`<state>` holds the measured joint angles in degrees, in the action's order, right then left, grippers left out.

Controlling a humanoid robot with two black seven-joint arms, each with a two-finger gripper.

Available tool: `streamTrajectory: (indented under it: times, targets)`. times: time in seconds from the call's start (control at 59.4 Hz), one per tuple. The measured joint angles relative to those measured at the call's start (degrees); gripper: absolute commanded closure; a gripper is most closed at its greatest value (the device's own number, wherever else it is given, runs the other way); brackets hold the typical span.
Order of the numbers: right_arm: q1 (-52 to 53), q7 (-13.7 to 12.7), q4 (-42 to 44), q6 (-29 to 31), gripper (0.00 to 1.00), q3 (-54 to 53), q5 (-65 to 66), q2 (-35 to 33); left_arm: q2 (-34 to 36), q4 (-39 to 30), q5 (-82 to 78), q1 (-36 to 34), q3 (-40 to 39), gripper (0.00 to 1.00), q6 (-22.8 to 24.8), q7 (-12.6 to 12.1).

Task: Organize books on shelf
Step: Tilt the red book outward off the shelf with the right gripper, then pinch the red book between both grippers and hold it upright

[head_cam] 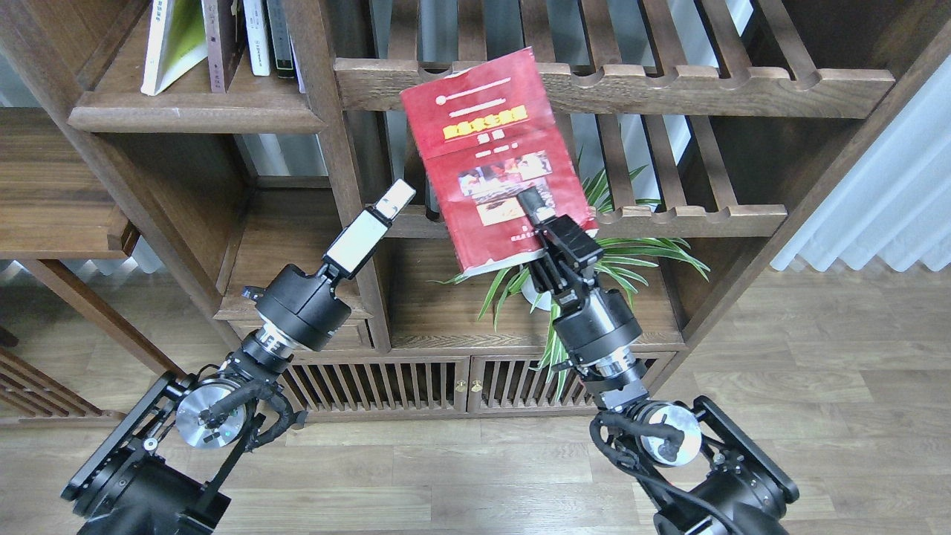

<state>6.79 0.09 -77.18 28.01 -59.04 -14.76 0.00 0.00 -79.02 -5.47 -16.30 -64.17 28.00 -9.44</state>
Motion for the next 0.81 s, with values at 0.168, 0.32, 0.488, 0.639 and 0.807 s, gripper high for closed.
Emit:
streamTrajectory:
  times: [0.168, 0.32, 0.488, 0.639, 0.807]
  targets:
    - [0.6, 0.0, 0.0, 0.0, 0.96, 1.4, 0.1, 0.0, 0.0, 0.0, 3.0, 0.1, 0.0, 0.31, 0.0, -2.8]
    - [0.7, -0.1, 0.0, 0.0, 0.96, 2.5, 0.1, 0.0, 0.0, 0.1, 3.7, 0.1, 0.0, 0.33, 0.0, -3.3]
    - [0.7, -0.1, 0.6, 0.0, 0.96, 5.2, 0.6, 0.0, 0.0, 0.1, 6.8, 0.1, 0.1, 0.33, 0.0, -5.7]
    - [1.0, -0.1, 1.2, 0.0, 0.96, 5.6, 0.7, 0.0, 2.7, 0.1, 9.3, 0.1, 0.0, 0.34, 0.0, -5.8]
    - [2.3, -0.1, 1.5, 0.0, 0.96, 6.5, 0.8, 0.0, 5.8, 0.1, 10.9, 0.1, 0.0, 0.34, 0.0, -5.9]
